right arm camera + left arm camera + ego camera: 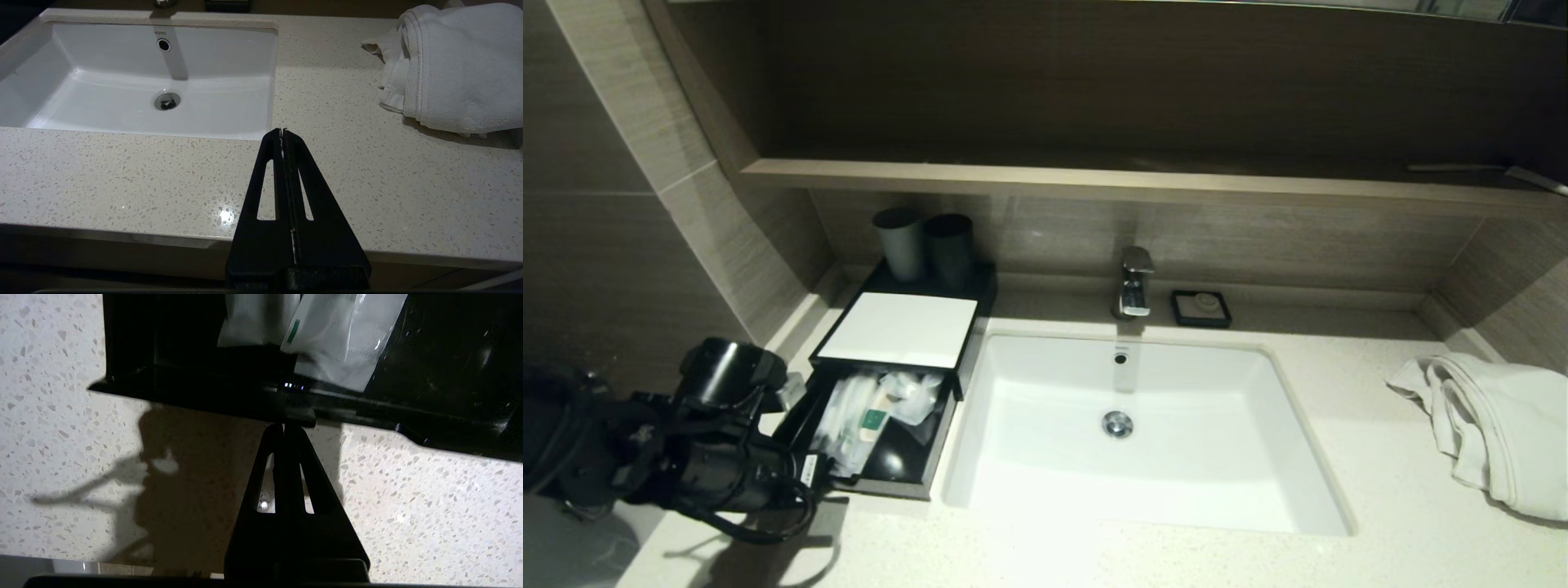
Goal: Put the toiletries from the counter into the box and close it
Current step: Close the drawer
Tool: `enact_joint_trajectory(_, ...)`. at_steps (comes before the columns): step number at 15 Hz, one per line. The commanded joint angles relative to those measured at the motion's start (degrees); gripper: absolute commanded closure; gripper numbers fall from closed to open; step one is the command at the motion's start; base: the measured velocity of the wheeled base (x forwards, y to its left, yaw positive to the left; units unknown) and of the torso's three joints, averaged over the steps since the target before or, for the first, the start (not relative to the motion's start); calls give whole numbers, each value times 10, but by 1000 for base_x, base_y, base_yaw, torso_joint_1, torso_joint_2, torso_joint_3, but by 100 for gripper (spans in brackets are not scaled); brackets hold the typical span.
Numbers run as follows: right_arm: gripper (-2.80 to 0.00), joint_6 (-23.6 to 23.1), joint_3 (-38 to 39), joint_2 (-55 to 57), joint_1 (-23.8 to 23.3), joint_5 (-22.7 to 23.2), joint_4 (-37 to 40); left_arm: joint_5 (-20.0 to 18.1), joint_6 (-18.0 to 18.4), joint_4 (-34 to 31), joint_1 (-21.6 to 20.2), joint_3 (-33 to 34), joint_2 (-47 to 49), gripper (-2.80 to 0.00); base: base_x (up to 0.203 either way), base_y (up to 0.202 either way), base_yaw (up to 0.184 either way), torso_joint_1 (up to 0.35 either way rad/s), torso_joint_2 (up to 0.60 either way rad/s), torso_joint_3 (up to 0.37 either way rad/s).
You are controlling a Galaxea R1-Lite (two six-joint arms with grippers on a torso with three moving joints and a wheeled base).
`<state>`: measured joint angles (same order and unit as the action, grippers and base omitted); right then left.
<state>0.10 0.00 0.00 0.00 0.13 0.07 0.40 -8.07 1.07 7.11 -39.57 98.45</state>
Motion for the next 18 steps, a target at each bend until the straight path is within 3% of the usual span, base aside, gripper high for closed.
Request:
enact_joint_trajectory(1,0,0,0,0,0,0,0,0,-1,1,0,-12,9,0,0,0,0,0,0,0)
enact_joint_trajectory(18,0,0,0,0,0,0,0,25,0,1,-2,-149,91,0,0,0,0,0,0,0)
